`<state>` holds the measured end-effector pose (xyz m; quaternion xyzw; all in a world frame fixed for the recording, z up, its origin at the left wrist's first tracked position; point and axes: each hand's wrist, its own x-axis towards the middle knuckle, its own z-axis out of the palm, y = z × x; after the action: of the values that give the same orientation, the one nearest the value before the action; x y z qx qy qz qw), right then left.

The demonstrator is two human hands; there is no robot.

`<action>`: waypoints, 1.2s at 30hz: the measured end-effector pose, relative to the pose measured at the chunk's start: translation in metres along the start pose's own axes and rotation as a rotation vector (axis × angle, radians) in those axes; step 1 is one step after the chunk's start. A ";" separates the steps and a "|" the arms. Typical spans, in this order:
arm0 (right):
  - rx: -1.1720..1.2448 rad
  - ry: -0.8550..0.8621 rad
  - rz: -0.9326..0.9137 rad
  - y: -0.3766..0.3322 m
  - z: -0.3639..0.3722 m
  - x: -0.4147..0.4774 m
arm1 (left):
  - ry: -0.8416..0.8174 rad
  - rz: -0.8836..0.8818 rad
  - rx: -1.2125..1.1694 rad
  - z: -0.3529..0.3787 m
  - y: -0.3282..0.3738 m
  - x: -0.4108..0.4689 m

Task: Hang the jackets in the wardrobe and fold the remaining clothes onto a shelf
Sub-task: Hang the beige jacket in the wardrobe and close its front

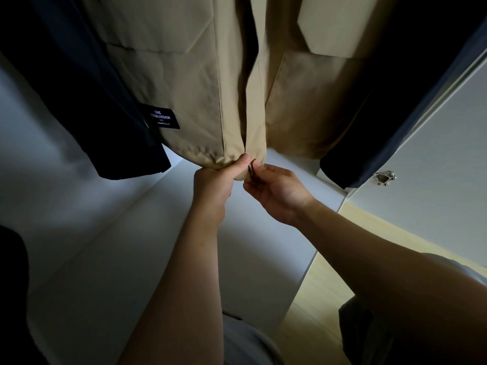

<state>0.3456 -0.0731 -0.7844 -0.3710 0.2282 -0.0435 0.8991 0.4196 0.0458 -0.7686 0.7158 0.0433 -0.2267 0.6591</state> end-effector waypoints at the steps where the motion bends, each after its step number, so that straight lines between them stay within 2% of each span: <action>1: 0.001 -0.002 -0.001 0.000 0.000 0.000 | -0.006 -0.005 -0.009 0.000 0.000 0.001; 7: 0.056 -0.021 0.004 0.003 -0.001 0.001 | 0.022 0.061 -0.040 -0.002 -0.001 -0.001; 14: -0.003 -0.050 -0.043 0.005 0.004 0.001 | 0.061 0.108 -0.025 -0.001 -0.003 0.001; 21: 0.015 0.053 -0.086 0.005 0.009 0.003 | 0.076 0.124 -0.016 0.000 -0.004 0.001; 36: 0.013 0.132 -0.087 0.004 0.009 0.006 | 0.073 0.081 -0.051 0.000 -0.003 0.001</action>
<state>0.3548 -0.0660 -0.7839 -0.3710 0.2705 -0.1085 0.8817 0.4194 0.0456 -0.7723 0.7076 0.0442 -0.1725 0.6838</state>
